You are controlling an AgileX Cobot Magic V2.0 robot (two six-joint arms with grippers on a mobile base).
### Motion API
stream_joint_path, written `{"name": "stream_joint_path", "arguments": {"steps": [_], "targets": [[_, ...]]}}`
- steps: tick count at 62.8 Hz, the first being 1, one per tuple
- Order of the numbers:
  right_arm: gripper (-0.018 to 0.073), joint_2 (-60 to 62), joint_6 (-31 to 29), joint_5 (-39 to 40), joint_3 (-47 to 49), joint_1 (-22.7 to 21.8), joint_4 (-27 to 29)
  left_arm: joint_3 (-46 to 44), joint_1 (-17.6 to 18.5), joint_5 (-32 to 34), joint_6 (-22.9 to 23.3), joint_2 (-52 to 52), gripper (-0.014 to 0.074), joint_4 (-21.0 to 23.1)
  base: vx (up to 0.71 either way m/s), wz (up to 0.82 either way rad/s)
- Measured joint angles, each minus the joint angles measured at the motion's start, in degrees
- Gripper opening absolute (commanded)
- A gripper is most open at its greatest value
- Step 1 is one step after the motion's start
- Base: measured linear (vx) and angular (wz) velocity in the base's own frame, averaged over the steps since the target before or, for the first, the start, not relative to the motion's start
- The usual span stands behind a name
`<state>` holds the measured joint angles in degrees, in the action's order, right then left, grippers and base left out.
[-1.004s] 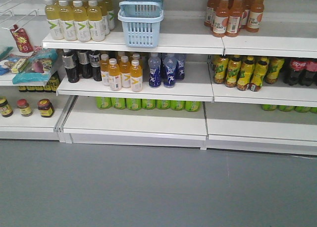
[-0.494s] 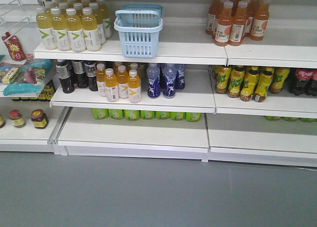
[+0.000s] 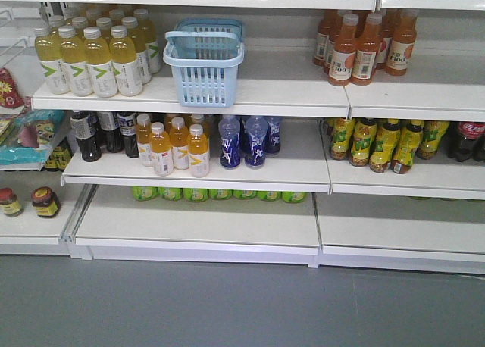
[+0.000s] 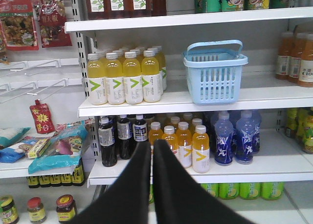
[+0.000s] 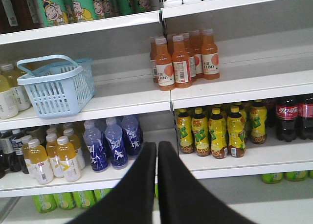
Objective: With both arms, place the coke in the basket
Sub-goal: 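Drive the base toward the shelf holding the light-blue basket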
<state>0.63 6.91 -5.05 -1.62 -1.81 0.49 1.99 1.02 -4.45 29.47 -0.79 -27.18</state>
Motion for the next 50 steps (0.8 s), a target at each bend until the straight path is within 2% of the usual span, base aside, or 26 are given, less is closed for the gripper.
{"name": "stream_joint_path", "arguments": {"steps": [50], "targets": [[-0.0004, 0.00, 0.00, 0.00, 0.00, 0.00, 0.00, 0.00, 0.00, 0.00, 0.00, 0.00, -0.0006, 0.00, 0.14, -0.02]]}}
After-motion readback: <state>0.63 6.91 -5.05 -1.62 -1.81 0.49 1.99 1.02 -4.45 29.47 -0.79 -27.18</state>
